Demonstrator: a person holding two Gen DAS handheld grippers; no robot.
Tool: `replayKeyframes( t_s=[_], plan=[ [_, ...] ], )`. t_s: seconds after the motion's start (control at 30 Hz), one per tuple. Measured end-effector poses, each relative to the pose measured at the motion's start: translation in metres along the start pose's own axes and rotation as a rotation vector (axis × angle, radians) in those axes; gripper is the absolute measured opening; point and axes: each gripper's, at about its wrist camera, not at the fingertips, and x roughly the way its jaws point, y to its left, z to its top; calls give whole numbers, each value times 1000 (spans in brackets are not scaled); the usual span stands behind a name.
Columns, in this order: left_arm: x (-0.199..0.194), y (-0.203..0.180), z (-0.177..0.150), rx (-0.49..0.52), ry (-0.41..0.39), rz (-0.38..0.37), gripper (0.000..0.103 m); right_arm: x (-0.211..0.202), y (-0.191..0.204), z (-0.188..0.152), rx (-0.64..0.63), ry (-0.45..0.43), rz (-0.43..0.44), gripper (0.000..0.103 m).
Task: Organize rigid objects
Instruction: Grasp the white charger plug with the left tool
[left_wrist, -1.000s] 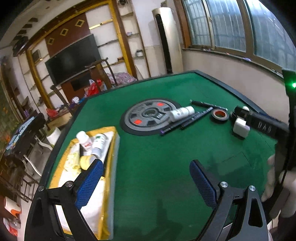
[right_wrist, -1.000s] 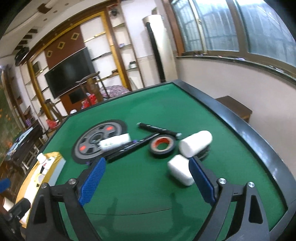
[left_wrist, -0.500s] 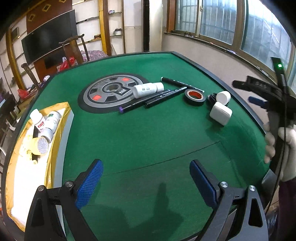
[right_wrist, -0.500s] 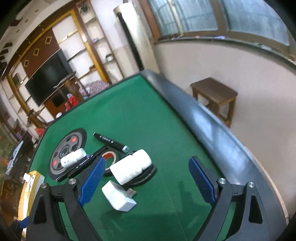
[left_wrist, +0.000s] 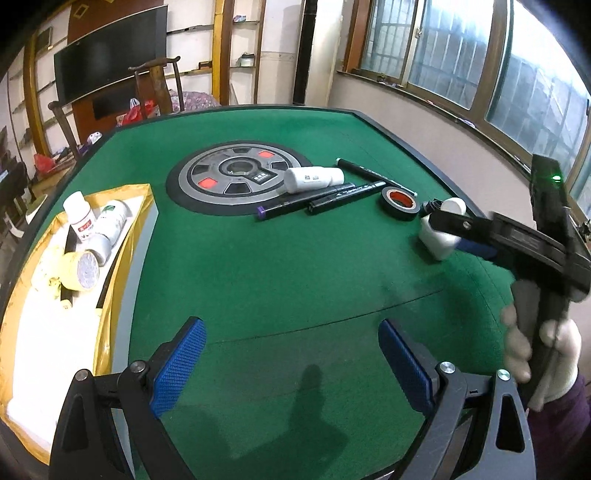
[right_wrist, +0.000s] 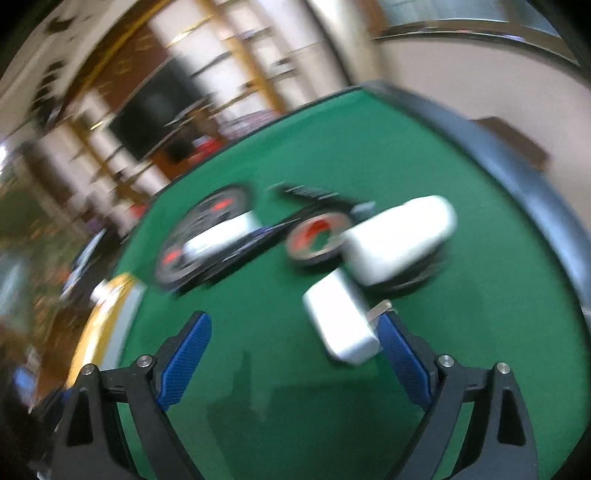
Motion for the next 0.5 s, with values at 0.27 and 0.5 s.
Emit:
replayKeyframes(
  t_s=[0.27,0.5],
  plan=[
    [2,7,-2,-15,8,-10,96,-22,20,-2,-53,-14,66,92],
    [9,-22,5,58,22,-7,96,-34,-22,1,81,-256,-251,92]
  ],
)
